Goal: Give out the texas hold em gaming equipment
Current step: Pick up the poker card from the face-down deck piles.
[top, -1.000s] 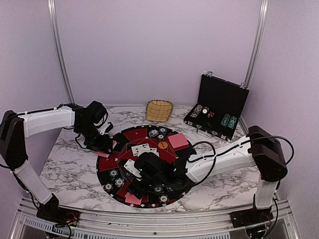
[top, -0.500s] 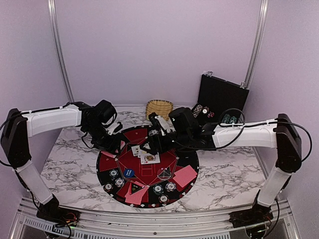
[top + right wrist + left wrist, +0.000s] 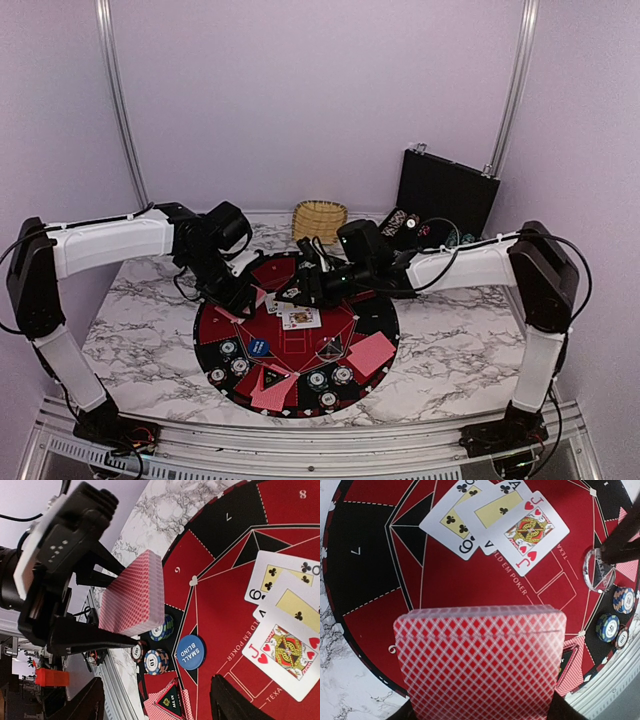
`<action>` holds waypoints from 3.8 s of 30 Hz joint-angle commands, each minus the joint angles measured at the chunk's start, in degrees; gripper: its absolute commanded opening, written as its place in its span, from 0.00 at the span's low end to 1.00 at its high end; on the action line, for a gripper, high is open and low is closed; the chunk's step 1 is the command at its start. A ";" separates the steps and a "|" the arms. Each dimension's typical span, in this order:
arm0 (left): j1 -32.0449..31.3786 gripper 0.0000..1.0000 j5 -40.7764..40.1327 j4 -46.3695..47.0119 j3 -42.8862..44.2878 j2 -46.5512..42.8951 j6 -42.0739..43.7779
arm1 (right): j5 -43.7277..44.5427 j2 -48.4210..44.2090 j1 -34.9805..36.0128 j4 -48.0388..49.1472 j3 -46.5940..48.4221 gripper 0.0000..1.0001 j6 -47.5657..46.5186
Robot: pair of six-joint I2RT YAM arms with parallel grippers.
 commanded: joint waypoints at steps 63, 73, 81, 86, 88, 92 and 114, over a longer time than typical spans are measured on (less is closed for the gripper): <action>-6.00 0.37 1.37 -3.07 4.42 -0.16 4.00 | -12.16 10.14 0.14 17.11 5.19 0.72 14.11; -6.00 0.37 0.93 -3.10 4.39 -0.83 3.92 | -9.10 12.43 0.44 11.58 7.80 0.64 11.38; -6.00 0.37 0.73 -3.01 4.27 -1.50 3.91 | -7.41 11.35 -1.45 8.88 6.03 0.58 9.52; -6.00 0.37 0.61 -2.97 4.02 -1.76 3.83 | -6.90 10.55 -1.94 8.61 5.39 0.55 9.23; -6.00 0.37 0.66 -2.92 3.92 -1.83 3.84 | -6.81 10.26 -1.96 8.59 5.29 0.54 9.13; -6.00 0.37 0.54 -2.83 3.61 -1.83 3.74 | -6.97 9.57 -2.09 8.95 5.33 0.51 9.51; -5.92 0.37 0.05 -2.65 2.43 -0.72 3.39 | -6.72 5.52 -2.77 9.87 3.62 0.33 10.22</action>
